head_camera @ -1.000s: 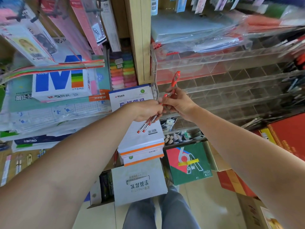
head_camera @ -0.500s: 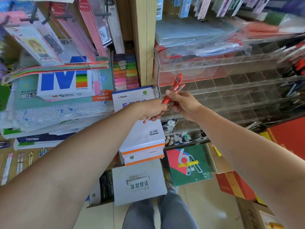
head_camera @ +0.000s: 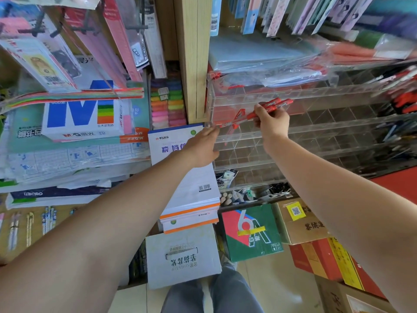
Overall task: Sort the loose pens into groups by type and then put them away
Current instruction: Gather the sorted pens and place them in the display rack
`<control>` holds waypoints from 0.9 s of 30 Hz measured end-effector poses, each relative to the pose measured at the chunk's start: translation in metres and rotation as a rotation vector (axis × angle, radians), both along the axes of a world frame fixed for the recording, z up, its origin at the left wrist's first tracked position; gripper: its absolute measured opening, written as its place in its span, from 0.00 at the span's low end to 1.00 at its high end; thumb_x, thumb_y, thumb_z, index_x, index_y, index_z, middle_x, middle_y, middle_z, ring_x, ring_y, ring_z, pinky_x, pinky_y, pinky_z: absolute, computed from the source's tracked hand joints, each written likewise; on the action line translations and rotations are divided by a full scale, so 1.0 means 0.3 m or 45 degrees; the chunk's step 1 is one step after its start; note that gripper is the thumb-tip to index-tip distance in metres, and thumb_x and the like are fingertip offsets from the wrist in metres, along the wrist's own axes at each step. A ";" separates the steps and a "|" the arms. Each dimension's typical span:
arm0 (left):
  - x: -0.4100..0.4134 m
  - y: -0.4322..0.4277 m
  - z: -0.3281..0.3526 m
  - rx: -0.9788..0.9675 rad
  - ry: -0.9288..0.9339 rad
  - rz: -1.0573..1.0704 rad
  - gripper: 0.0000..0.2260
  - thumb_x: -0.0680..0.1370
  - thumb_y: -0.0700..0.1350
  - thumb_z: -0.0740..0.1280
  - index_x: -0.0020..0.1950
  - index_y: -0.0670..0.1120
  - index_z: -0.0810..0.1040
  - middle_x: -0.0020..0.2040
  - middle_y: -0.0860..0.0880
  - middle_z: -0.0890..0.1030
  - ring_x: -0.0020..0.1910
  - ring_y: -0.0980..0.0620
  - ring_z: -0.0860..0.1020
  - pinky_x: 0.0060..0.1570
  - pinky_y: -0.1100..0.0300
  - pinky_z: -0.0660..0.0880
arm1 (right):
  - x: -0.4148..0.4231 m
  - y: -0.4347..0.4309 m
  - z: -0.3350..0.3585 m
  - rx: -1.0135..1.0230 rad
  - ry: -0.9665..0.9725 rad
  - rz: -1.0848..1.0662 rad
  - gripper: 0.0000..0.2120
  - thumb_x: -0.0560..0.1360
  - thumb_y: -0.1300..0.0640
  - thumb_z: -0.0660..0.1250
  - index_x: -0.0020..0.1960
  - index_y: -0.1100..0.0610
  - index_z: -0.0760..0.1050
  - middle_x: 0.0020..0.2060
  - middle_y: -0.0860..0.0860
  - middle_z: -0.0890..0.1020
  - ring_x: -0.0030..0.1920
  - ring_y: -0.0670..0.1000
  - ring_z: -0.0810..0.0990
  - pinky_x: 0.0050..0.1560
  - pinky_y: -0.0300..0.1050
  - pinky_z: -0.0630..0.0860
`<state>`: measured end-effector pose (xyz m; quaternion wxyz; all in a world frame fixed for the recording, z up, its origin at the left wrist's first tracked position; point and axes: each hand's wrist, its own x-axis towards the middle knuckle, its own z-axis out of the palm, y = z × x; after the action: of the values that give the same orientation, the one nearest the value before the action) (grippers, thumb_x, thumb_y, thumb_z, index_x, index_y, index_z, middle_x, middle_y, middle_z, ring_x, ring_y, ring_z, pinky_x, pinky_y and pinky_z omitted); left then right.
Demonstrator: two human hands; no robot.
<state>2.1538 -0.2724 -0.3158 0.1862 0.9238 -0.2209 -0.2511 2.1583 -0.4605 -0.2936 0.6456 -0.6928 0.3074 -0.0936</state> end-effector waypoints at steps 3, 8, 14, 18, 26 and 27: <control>-0.009 0.007 -0.019 0.073 0.043 -0.034 0.32 0.81 0.45 0.60 0.79 0.45 0.44 0.79 0.48 0.41 0.78 0.47 0.44 0.74 0.51 0.54 | 0.011 0.023 -0.056 -0.168 0.108 0.124 0.08 0.75 0.57 0.70 0.52 0.59 0.77 0.40 0.51 0.83 0.36 0.46 0.80 0.44 0.42 0.81; -0.020 0.019 -0.023 0.075 0.019 -0.032 0.32 0.81 0.44 0.61 0.79 0.46 0.46 0.79 0.51 0.41 0.78 0.47 0.46 0.74 0.51 0.56 | 0.024 0.046 -0.101 -0.357 0.244 0.267 0.14 0.72 0.57 0.73 0.54 0.57 0.73 0.48 0.55 0.83 0.45 0.53 0.83 0.51 0.51 0.81; -0.022 0.007 -0.022 0.055 0.029 0.012 0.31 0.81 0.44 0.61 0.79 0.46 0.47 0.79 0.52 0.41 0.78 0.48 0.47 0.73 0.51 0.57 | -0.001 0.021 -0.111 -0.498 0.179 0.318 0.07 0.74 0.57 0.70 0.50 0.54 0.74 0.43 0.53 0.83 0.45 0.54 0.83 0.51 0.52 0.80; -0.025 0.001 -0.037 -0.009 0.008 0.071 0.30 0.80 0.43 0.61 0.79 0.45 0.51 0.79 0.51 0.44 0.78 0.48 0.51 0.72 0.51 0.59 | -0.025 0.012 -0.115 -0.584 0.111 0.436 0.06 0.75 0.57 0.69 0.50 0.55 0.75 0.40 0.49 0.81 0.41 0.51 0.82 0.49 0.47 0.80; -0.076 0.093 -0.021 -0.337 -0.275 0.503 0.13 0.79 0.40 0.61 0.63 0.46 0.75 0.60 0.48 0.75 0.54 0.48 0.76 0.53 0.54 0.73 | -0.089 0.138 -0.047 -0.717 -0.179 0.568 0.05 0.74 0.62 0.67 0.49 0.57 0.74 0.35 0.45 0.76 0.34 0.44 0.74 0.38 0.37 0.74; -0.084 0.131 -0.021 -0.355 -0.297 0.548 0.12 0.79 0.41 0.61 0.61 0.47 0.76 0.57 0.49 0.77 0.51 0.49 0.77 0.51 0.54 0.74 | -0.102 0.184 -0.039 -0.692 -0.197 0.640 0.04 0.74 0.62 0.67 0.49 0.57 0.75 0.34 0.45 0.76 0.33 0.44 0.74 0.37 0.37 0.74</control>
<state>2.1287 -0.2330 -0.3220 0.3340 0.9376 -0.0720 -0.0649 2.1277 -0.4052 -0.3053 0.4623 -0.8835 0.0422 -0.0624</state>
